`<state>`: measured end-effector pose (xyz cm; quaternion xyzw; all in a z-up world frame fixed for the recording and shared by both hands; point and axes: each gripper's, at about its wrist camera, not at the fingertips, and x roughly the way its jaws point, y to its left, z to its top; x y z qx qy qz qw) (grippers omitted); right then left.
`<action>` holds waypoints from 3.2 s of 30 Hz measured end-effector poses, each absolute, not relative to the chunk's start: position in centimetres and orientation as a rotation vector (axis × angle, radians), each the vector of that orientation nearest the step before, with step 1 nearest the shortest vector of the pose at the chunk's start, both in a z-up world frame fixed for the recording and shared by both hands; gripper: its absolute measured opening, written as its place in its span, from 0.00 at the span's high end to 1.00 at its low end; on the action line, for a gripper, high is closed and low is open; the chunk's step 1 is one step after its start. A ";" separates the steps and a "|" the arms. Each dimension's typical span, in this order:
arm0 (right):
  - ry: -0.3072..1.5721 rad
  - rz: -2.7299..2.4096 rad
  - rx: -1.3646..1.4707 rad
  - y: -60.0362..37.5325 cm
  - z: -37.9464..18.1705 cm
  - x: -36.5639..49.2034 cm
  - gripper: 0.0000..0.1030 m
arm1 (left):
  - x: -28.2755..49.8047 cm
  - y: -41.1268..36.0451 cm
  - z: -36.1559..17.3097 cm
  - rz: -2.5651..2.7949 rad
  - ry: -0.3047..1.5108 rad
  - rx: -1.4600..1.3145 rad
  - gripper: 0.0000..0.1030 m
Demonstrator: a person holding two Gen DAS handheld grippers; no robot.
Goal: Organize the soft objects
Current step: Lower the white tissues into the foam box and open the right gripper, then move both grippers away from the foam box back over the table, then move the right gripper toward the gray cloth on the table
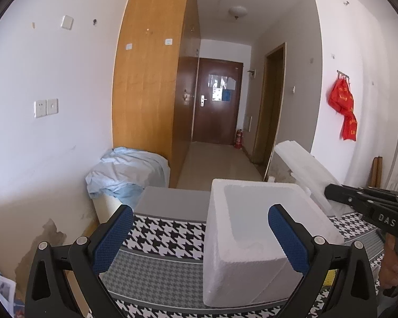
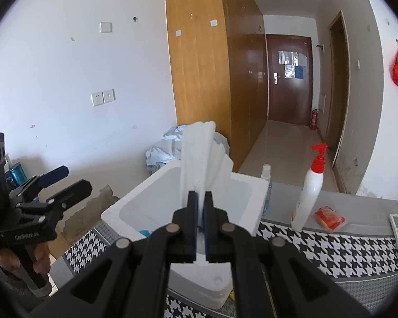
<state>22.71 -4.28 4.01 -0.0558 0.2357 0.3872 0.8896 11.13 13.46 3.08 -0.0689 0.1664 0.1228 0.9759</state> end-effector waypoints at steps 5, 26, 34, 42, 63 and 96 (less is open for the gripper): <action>0.508 0.803 -0.120 -3.6 3.6 23.1 0.94 | 10.7 13.3 2.8 0.247 0.328 -0.137 0.01; 0.575 0.821 -0.167 -1.1 1.9 23.7 0.38 | 10.3 12.4 0.5 0.229 0.345 -0.126 0.01; 0.546 0.824 -0.145 -2.1 2.2 22.9 0.21 | 10.0 12.2 0.6 0.231 0.346 -0.124 0.01; 0.516 0.827 -0.127 -3.5 2.9 21.8 0.14 | 9.6 11.7 0.9 0.230 0.342 -0.125 0.01; 0.426 0.812 -0.115 -8.2 3.7 18.0 0.14 | 8.2 8.3 2.1 0.176 0.314 -0.076 0.01; 0.414 0.719 -0.097 -13.7 0.8 15.2 0.14 | 6.5 5.1 0.5 0.122 0.252 -0.053 0.01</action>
